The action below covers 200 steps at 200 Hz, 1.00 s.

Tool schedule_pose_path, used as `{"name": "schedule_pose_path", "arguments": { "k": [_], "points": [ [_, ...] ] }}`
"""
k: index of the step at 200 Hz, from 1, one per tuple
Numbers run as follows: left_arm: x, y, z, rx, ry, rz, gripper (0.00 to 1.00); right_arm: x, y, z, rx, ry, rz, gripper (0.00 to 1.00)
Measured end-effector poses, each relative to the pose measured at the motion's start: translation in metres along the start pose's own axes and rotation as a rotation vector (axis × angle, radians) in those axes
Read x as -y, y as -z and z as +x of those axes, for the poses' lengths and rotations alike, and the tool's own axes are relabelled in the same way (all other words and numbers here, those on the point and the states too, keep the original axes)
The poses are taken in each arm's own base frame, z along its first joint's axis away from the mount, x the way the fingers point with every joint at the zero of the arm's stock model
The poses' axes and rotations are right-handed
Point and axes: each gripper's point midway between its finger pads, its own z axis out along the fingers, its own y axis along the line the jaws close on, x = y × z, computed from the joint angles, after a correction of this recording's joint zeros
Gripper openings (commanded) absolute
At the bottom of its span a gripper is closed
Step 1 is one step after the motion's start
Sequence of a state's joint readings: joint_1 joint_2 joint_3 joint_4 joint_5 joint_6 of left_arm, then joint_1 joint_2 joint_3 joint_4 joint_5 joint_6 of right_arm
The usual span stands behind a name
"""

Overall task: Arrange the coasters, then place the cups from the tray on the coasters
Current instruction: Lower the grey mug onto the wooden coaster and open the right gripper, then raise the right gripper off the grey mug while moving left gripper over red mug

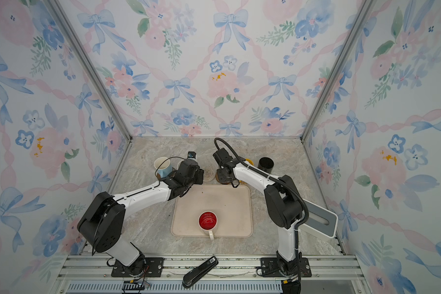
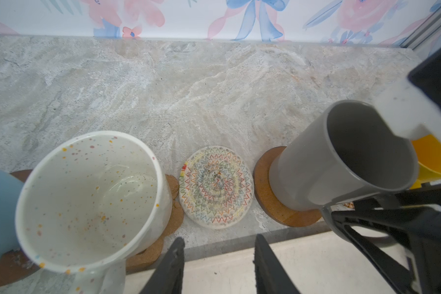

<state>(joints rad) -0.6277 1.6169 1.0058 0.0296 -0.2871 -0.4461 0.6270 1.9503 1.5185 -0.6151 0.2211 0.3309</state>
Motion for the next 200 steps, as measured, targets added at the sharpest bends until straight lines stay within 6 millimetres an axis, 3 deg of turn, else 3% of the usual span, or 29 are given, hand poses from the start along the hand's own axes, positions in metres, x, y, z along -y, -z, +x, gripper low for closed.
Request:
{"name": "schedule_pose_path", "arguments": {
  "k": [91, 200],
  "points": [
    [-0.001, 0.0, 0.002, -0.003, -0.001, -0.001, 0.42, 0.001, 0.004, -0.001, 0.008, -0.005, -0.003, 0.51],
    [-0.001, 0.0, 0.004, -0.008, -0.002, -0.002, 0.41, 0.021, 0.059, -0.017, 0.121, -0.061, -0.031, 0.6]
  ]
}}
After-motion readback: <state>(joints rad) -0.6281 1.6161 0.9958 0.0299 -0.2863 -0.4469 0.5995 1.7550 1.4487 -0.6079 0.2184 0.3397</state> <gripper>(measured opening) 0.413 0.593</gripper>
